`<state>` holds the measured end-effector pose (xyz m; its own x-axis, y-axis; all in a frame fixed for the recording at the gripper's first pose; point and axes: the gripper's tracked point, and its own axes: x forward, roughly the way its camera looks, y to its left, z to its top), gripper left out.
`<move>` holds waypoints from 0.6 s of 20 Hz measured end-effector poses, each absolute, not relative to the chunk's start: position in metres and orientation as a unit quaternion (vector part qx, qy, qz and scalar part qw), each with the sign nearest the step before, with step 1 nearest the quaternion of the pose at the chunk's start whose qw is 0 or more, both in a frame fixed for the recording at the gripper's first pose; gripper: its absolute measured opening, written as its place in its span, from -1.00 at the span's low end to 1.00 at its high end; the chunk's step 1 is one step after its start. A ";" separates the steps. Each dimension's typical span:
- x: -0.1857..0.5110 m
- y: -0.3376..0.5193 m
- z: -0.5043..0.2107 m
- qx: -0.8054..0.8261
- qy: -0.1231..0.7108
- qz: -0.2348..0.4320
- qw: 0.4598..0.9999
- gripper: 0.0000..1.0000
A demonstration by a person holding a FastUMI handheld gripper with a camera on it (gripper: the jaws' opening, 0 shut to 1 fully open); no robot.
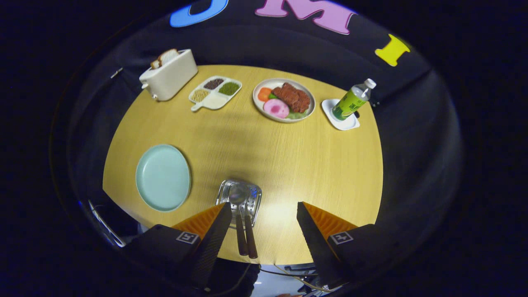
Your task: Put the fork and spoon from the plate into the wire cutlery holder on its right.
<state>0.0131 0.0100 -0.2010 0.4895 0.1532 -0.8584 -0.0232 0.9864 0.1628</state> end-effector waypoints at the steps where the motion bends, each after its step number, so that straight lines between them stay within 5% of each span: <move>1: 0.017 0.007 -0.190 0.078 0.476 0.044 0.875 0.98; 12: 0.011 -0.025 -0.090 0.098 0.269 0.054 0.957 0.97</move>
